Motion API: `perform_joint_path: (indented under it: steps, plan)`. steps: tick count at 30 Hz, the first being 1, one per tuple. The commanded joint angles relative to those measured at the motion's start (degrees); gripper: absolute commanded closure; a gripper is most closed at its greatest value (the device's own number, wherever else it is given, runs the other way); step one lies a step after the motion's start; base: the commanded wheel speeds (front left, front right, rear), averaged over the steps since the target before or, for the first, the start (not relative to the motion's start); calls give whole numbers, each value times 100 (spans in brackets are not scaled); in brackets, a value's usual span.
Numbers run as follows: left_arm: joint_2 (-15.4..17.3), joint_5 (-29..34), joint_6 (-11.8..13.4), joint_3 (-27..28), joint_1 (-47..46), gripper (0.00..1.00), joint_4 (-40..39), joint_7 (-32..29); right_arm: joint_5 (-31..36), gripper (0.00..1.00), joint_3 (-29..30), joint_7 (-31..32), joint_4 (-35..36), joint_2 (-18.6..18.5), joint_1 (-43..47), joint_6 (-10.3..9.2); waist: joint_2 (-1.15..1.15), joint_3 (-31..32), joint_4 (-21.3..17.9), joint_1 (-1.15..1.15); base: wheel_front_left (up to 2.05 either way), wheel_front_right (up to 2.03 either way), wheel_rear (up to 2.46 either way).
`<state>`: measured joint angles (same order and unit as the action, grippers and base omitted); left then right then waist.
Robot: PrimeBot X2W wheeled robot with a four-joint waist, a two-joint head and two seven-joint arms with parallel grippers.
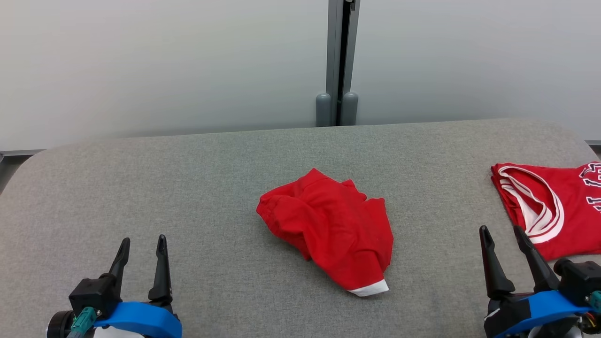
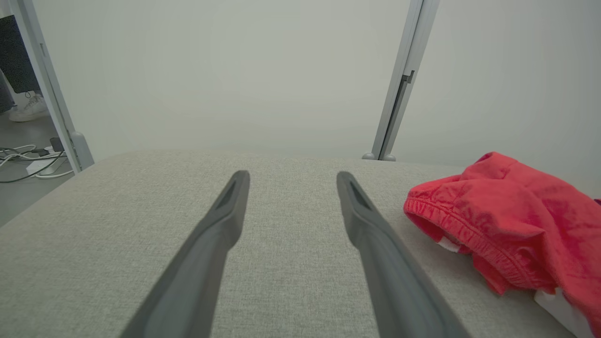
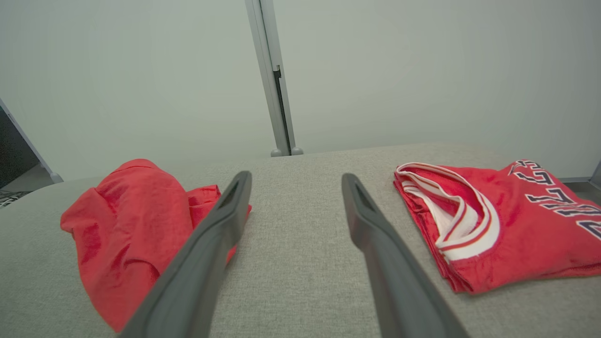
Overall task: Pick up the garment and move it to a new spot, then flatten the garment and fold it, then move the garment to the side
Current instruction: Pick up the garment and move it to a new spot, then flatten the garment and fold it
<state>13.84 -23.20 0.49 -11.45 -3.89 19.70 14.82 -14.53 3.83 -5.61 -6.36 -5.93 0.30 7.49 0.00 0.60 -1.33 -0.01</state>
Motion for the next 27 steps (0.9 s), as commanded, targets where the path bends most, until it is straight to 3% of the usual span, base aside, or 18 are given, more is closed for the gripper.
perform_joint_path:
  steps: [1,20,23,27]
  plan:
    - [9,0,-28,17,-7,0,10,32,41,0,-18,-10,-12,13,45,1,0,-4,-8,1,0,0,0]
    - [-55,-21,-53,-16,-188,0,-28,42,120,0,-104,-16,33,58,-70,1,0,-117,-56,1,0,0,0]
    - [-213,-175,-300,-244,-272,0,-110,-237,121,0,-147,-3,77,55,-121,1,0,-170,-94,1,0,0,0]
    - [-362,-222,-628,-943,-434,0,148,-1068,98,0,-275,4,81,34,-262,1,0,-277,-244,1,0,0,0]
